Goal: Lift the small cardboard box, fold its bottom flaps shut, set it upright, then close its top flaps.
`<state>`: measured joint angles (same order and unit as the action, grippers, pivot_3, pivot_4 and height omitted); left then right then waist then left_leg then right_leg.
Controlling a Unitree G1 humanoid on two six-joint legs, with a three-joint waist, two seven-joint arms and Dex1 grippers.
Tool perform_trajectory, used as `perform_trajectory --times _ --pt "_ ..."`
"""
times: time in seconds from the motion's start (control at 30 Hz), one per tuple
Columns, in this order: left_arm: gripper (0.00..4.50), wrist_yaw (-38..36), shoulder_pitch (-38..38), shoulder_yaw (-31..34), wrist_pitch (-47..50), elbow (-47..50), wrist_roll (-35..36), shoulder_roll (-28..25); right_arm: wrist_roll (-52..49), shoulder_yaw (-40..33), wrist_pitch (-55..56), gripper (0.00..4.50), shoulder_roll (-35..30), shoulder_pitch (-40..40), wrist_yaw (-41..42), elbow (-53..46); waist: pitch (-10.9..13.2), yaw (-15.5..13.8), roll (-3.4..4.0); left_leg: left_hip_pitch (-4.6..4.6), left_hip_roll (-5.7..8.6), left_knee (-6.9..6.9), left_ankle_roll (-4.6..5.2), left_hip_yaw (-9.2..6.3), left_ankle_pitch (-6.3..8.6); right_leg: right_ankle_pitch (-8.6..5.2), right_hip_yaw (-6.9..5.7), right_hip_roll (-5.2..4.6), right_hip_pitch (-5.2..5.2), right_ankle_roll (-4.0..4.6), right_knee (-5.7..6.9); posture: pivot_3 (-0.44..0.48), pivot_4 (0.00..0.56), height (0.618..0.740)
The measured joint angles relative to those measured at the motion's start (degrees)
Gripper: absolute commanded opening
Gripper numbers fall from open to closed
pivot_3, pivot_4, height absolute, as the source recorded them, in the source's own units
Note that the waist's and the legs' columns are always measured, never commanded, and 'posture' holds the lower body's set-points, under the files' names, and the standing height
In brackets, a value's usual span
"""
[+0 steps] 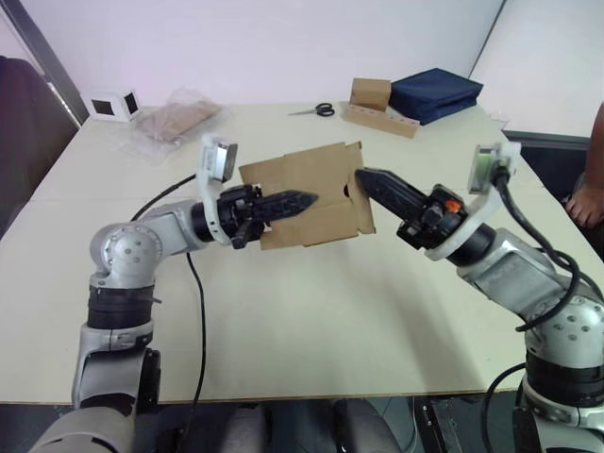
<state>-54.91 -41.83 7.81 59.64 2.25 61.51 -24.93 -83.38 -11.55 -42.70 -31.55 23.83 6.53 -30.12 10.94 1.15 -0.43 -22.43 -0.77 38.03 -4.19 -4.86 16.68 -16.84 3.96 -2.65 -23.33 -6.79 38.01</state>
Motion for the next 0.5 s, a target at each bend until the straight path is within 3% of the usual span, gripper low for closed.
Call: perform_trajectory --times 0.5 --pt "0.00 3.4 0.0 1.0 -0.3 -1.2 0.5 2.8 -1.9 2.4 3.3 0.77 5.7 0.0 -8.6 -2.0 0.0 0.0 0.00 0.00 0.00 -0.01 0.00 -0.01 0.00 0.00 0.00 0.00 -0.01 0.00 0.00 0.000 0.150 0.740"
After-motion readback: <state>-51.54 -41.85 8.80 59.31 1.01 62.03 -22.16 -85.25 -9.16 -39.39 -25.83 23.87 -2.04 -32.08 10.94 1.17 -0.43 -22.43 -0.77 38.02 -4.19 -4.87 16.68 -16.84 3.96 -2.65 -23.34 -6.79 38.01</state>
